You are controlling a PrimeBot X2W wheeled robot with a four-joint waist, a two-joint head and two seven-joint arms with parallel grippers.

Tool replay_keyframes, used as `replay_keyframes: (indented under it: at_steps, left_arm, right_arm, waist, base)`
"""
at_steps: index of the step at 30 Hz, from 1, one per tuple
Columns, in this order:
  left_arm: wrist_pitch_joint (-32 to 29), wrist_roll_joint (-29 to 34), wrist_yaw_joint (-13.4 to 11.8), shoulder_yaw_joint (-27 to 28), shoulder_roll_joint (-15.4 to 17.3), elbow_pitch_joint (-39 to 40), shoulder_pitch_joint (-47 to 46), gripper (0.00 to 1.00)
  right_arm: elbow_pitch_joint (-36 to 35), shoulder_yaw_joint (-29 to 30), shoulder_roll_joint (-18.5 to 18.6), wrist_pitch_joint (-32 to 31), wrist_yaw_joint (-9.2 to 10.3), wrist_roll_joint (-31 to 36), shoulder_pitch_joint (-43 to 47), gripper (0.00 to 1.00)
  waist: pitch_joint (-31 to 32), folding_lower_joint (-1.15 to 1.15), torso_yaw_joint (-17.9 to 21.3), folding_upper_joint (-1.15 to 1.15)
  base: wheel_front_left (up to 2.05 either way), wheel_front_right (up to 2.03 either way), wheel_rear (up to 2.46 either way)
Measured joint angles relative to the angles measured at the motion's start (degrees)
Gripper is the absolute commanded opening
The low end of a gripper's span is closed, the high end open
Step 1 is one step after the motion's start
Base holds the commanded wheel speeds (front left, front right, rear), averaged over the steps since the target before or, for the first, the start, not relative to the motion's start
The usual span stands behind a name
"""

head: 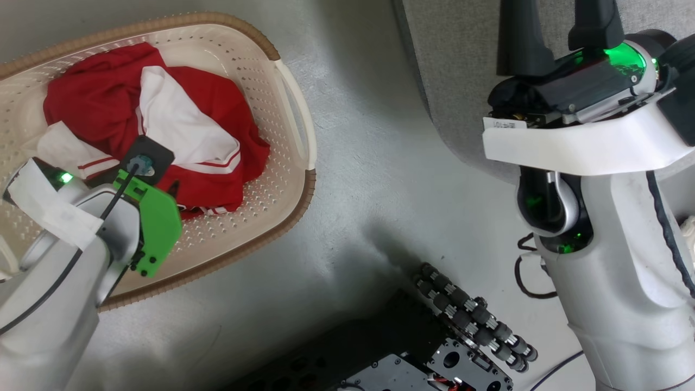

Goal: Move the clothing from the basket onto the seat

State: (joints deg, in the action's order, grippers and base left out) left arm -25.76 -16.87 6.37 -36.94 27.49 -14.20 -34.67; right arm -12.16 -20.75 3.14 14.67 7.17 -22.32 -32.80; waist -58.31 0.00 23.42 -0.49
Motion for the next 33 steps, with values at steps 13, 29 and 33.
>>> replay_keyframes:
  at_steps: [13, 29, 33]
  left_arm:
    - [-2.54, 0.78, -1.05, -0.58, 0.85, -2.45, -0.09, 1.0]
    - [-4.53, 0.79, -0.81, -0.76, 1.85, -5.73, -2.08, 1.0]
    - [-4.17, 0.26, -0.82, 0.04, 1.13, -5.93, -2.31, 1.0]
  right_arm:
    - [-0.08, -0.71, -0.29, 0.0, 0.01, -2.04, 0.85, 1.0]
    - [-0.45, -0.66, -0.31, 0.0, 0.01, -2.2, 2.76, 1.0]
    - [-0.53, -0.65, -0.31, 0.0, 0.01, -2.2, 2.77, 1.0]
  waist:
    - [-0.31, 0.0, 2.02, 0.0]
    - [-0.45, 0.0, 2.26, 0.0]
    - [-0.51, 0.0, 2.22, 0.0]
  base:
    - [0.0, 0.0, 0.0]
    - [0.0, 0.0, 0.0]
    - [0.0, 0.0, 0.0]
